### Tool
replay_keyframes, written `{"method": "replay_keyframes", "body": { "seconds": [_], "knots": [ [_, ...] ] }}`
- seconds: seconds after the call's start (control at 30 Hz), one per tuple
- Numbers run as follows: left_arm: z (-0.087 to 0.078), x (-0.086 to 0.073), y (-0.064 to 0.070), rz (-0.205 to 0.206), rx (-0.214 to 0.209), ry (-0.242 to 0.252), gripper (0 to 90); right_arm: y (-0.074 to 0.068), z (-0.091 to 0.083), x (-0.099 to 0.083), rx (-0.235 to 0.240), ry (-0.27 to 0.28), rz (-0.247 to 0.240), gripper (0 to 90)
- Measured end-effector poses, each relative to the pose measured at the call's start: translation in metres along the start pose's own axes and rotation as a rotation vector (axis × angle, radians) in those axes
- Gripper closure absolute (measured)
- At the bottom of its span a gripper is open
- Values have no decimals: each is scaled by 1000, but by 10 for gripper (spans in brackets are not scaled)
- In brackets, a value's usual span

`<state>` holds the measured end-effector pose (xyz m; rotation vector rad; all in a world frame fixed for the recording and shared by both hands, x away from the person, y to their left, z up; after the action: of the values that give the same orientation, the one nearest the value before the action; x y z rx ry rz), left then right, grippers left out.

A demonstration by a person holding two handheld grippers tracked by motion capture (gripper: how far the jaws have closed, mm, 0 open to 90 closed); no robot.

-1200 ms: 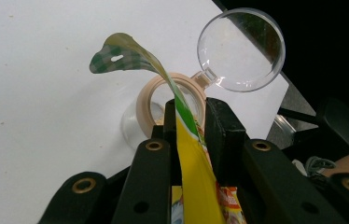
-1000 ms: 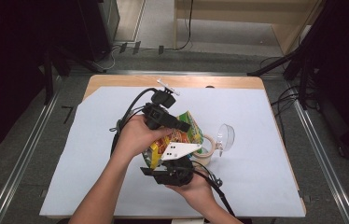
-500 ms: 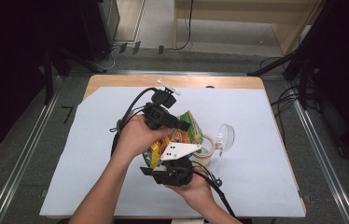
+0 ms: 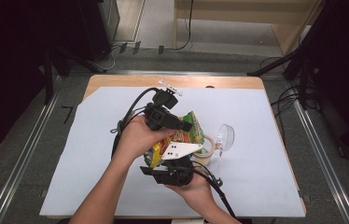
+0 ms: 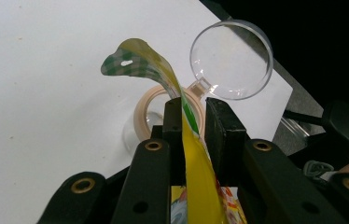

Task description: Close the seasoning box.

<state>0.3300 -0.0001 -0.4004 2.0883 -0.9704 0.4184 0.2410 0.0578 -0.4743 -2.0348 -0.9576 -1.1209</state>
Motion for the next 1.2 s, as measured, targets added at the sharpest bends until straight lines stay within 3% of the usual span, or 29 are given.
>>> {"method": "replay_keyframes", "body": {
  "seconds": [0.1, 0.43, 0.63, 0.73, 1.2],
  "knots": [
    [1, 0, 2, 10, 3, 1, 800, 2, 1, -1, -9, 2, -6, 705],
    [-1, 0, -5, -34, -32, 20, 806, 4, -2, -1, -21, -3, -36, 705],
    [-2, 1, -6, -42, -41, 34, 798, 3, -2, -1, -19, -6, -37, 704],
    [-6, 0, -6, -45, -53, 41, 797, 2, -3, 0, -21, 0, -59, 704],
    [-3, -2, -12, -75, -52, 32, 792, 2, -2, -2, -9, -14, -43, 704]
  ]
}}
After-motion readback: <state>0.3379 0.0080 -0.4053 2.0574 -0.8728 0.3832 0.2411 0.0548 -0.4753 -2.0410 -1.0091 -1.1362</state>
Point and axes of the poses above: each handheld gripper's, and its own axes: z roughly forward along the jaws, x roughly out of its top, y roughly to its right, the point moved 10 cm from there along z, roughly forward along the jaws, and after that the axes turned 13 degrees about -x, right-handed, at the moved point
